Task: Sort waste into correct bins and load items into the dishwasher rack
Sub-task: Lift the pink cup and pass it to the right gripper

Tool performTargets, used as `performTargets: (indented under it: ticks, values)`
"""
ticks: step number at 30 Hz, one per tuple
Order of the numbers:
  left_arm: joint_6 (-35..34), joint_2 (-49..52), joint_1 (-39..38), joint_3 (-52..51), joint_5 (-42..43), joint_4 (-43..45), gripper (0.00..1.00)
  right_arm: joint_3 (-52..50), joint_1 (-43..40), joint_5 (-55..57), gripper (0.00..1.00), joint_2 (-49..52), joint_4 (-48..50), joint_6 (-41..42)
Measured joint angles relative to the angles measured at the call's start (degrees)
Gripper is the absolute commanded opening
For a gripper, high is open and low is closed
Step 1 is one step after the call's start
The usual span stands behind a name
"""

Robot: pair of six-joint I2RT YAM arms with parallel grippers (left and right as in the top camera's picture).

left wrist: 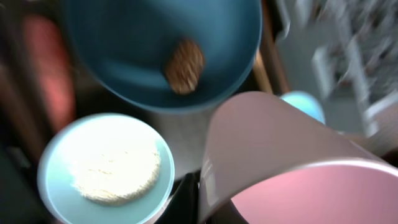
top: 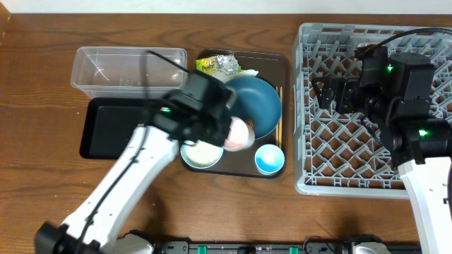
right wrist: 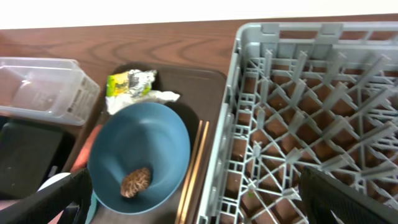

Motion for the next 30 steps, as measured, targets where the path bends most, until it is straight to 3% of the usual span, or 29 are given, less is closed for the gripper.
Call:
performTargets:
  ticks: [3, 9, 12, 16, 21, 30]
  values:
    - [0.0, -2.4, 8.2, 0.6, 9.1, 3.0, 0.06, 0.0, 0.0, -3.0, 0.96, 0.0, 1.8, 0.0]
    - [0.0, -2.6, 23.7, 0.7, 37.1, 10.1, 0.06, 0.0, 0.0, -16.5, 0.88, 0.1, 8.5, 0.5]
    - [0.0, -1.9, 26.2, 0.7, 47.0, 10.9, 0.06, 0.0, 0.1, -25.7, 0.84, 0.4, 12.8, 0.6]
    - [0.0, -1.6, 26.3, 0.7, 56.7, 11.5, 0.06, 0.0, 1.8, -36.3, 0.89, 1.6, 17.1, 0.7]
    - [0.0, -1.6, 25.0, 0.7, 64.2, 12.9, 0.06, 0.0, 6.2, -44.9, 0.9, 4.5, 21.3, 0.7]
    - [0.0, -1.6, 23.3, 0.7, 67.3, 14.4, 0.06, 0.0, 13.3, -56.7, 0.89, 8.5, 30.4, -1.9]
